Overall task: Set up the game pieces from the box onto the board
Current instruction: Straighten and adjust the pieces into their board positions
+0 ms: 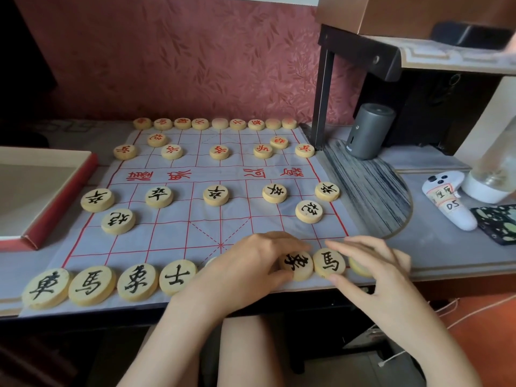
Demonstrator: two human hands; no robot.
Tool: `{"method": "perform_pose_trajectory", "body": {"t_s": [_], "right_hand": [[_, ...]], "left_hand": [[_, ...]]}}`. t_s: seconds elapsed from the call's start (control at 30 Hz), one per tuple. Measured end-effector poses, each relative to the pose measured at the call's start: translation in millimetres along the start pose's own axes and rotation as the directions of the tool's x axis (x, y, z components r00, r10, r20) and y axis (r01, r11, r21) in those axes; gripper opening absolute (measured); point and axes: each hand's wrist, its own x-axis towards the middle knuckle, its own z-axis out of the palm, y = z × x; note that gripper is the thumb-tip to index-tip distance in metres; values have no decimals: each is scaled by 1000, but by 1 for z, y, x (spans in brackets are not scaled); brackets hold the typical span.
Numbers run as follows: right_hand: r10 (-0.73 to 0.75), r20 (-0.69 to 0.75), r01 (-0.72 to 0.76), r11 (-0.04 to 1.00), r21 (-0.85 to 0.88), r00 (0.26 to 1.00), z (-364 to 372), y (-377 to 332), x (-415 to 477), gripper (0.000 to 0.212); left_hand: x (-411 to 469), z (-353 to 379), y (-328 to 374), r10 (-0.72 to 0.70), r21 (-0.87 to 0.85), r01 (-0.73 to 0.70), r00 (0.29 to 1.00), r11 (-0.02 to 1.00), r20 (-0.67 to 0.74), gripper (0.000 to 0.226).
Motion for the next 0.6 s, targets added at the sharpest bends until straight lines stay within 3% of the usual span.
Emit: {"method": "perform_pose_trajectory", "body": {"t_s": [0.2,0.43,0.6], "right_hand": [[-112,-92,102,989,-107,989,5,-1,4,33],[-89,-58,85,995,-57,994,4,2,5,51],[-12,-36,12,1000,-3,999,0,3,-2,54]], "left_hand": [[3,4,-2,-36,-24,35,998,999,-45,46],[1,6,0,-3,23,5,997,1000,-72,67],[-3,3,4,20,-7,-20,999,1000,-49,54]]}}
